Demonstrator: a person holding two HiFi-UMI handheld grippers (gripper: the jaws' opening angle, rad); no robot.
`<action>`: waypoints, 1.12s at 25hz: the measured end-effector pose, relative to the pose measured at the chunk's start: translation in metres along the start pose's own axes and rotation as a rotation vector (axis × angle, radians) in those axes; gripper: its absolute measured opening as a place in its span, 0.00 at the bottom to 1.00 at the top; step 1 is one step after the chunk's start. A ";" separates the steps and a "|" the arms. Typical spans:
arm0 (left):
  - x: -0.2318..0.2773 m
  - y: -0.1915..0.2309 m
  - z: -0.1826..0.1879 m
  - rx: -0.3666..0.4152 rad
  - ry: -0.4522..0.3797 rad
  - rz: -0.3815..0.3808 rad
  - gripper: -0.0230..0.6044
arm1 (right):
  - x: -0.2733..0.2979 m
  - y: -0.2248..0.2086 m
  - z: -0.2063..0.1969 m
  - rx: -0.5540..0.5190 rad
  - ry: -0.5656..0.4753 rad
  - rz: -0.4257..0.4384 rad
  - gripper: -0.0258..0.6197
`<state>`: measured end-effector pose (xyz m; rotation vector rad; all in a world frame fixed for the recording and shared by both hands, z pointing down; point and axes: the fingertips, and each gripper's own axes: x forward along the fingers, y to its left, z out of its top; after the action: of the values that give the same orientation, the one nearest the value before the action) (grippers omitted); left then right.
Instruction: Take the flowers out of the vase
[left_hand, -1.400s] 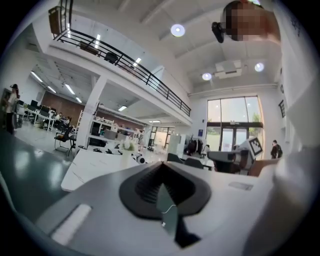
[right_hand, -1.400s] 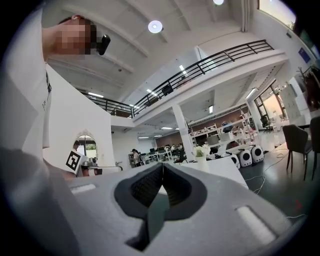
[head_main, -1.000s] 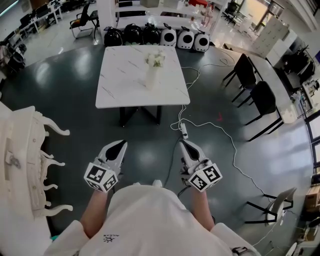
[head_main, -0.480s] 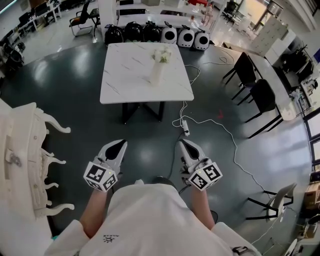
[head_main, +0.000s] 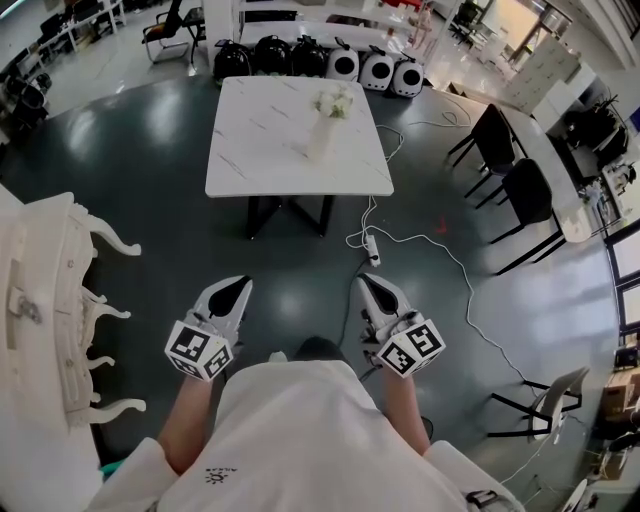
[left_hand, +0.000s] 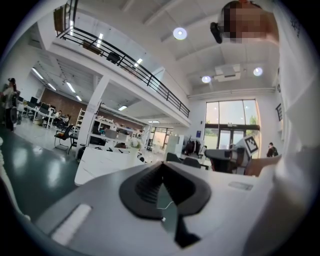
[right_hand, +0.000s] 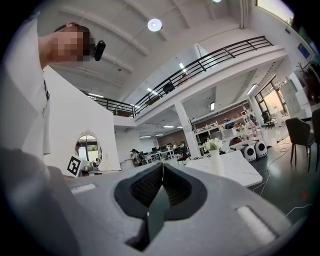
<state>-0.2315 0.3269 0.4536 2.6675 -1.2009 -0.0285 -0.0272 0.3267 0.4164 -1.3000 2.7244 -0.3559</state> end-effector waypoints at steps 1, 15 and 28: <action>0.001 0.001 0.000 0.000 -0.001 0.000 0.02 | 0.001 0.000 0.000 0.000 0.001 0.000 0.04; 0.041 0.010 -0.001 -0.010 0.008 -0.018 0.02 | 0.016 -0.037 -0.004 0.021 0.016 -0.011 0.04; 0.130 0.034 0.018 0.006 0.012 -0.024 0.02 | 0.063 -0.117 0.019 0.026 0.003 0.008 0.04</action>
<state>-0.1715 0.2052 0.4524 2.6836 -1.1678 -0.0126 0.0255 0.2036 0.4277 -1.2831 2.7170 -0.3920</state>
